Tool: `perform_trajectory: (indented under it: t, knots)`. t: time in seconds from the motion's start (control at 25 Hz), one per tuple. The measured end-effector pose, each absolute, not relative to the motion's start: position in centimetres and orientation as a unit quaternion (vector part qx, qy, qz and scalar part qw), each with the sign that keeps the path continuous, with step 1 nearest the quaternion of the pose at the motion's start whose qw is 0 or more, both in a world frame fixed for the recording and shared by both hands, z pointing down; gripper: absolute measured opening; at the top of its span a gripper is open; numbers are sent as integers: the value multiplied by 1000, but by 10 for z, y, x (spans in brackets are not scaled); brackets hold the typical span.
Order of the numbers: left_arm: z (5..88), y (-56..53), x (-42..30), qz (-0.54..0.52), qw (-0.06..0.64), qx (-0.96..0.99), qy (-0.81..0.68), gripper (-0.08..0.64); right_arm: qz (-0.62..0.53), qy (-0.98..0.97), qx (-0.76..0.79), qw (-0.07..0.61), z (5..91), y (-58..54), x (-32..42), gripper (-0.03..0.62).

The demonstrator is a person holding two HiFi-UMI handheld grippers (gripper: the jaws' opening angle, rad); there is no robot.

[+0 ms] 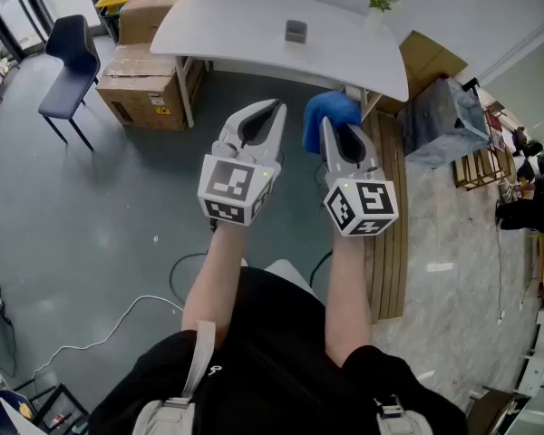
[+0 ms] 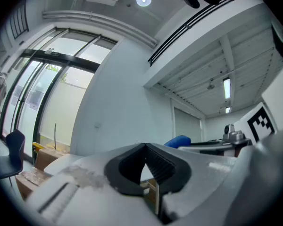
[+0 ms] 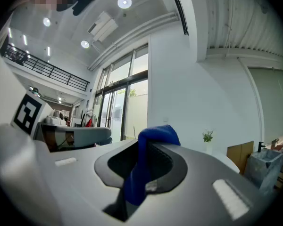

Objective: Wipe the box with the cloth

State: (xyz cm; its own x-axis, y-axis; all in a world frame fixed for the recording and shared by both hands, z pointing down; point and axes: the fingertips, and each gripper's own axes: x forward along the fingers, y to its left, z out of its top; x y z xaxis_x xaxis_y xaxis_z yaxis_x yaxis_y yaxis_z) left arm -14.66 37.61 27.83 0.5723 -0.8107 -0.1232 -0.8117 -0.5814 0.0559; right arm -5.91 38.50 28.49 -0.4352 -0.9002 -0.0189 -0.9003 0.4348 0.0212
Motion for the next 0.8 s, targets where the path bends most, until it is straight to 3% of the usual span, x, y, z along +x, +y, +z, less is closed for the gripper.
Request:
perform_trajectory:
  t: [0.8]
  knots:
    - [264, 293, -190, 148, 16, -872, 466, 0, 15, 824, -564, 54, 268, 283, -40, 49]
